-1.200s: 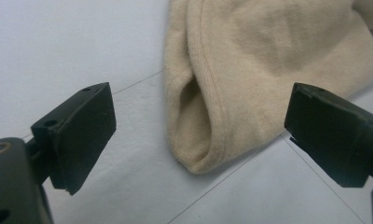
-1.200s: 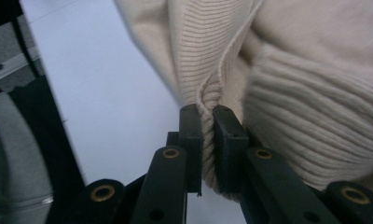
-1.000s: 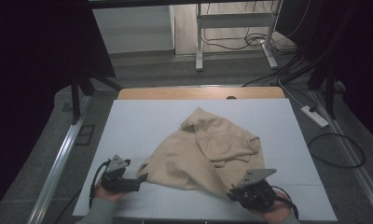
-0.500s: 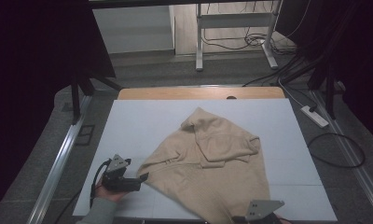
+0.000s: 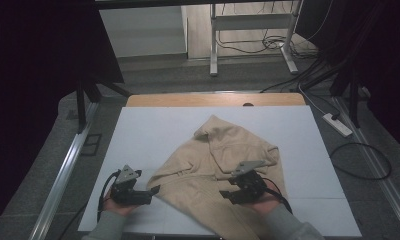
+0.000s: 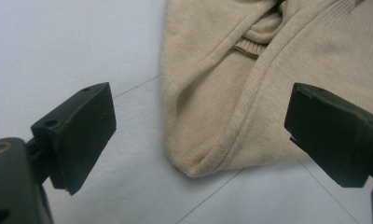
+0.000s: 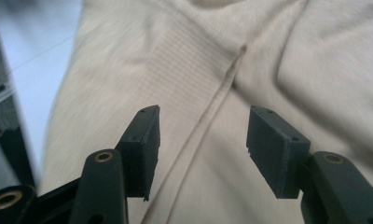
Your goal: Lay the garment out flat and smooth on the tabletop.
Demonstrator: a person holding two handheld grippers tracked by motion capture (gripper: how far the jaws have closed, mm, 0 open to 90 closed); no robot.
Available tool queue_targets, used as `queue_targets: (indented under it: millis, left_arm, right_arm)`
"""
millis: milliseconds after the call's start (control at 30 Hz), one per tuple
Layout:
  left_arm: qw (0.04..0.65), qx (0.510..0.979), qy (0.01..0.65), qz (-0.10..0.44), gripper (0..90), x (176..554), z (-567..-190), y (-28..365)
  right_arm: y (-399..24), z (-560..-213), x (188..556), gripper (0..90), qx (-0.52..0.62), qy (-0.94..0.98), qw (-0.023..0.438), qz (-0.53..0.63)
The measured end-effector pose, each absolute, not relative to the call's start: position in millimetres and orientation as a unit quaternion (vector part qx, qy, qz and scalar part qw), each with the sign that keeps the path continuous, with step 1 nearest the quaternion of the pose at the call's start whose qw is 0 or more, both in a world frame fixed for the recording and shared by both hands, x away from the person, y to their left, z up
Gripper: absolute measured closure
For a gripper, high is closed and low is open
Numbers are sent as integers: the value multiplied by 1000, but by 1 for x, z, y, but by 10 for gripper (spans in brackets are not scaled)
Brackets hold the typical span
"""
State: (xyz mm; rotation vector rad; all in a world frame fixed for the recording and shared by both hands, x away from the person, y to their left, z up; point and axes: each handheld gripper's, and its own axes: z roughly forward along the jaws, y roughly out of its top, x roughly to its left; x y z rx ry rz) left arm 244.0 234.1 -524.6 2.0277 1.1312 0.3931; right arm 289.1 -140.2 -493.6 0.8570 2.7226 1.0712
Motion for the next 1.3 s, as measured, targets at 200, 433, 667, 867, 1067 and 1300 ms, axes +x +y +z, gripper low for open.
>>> queue_targets:
  millis: [200,433,667,867,1067,1300]
  left_arm:
    - [383,795,444,153,87,244,-525,235]
    - [382,796,445,152,87,245,-525,234]
    - [381,796,445,154,88,244,-525,235]
    - [384,793,447,153,87,244,-525,236]
    - [386,792,448,155,87,244,-525,237]
    - [390,788,450,157,88,244,-524,239]
  right_arm:
    - [-115,-508,303,438,280,895,45,344]
    - [-107,-520,307,462,286,899,58,326]
    - [-102,-523,304,783,273,897,49,345]
    - [-101,-520,297,827,260,898,49,351]
    - [-104,-513,286,834,248,895,33,370]
    - [-103,-507,268,836,233,891,14,390]
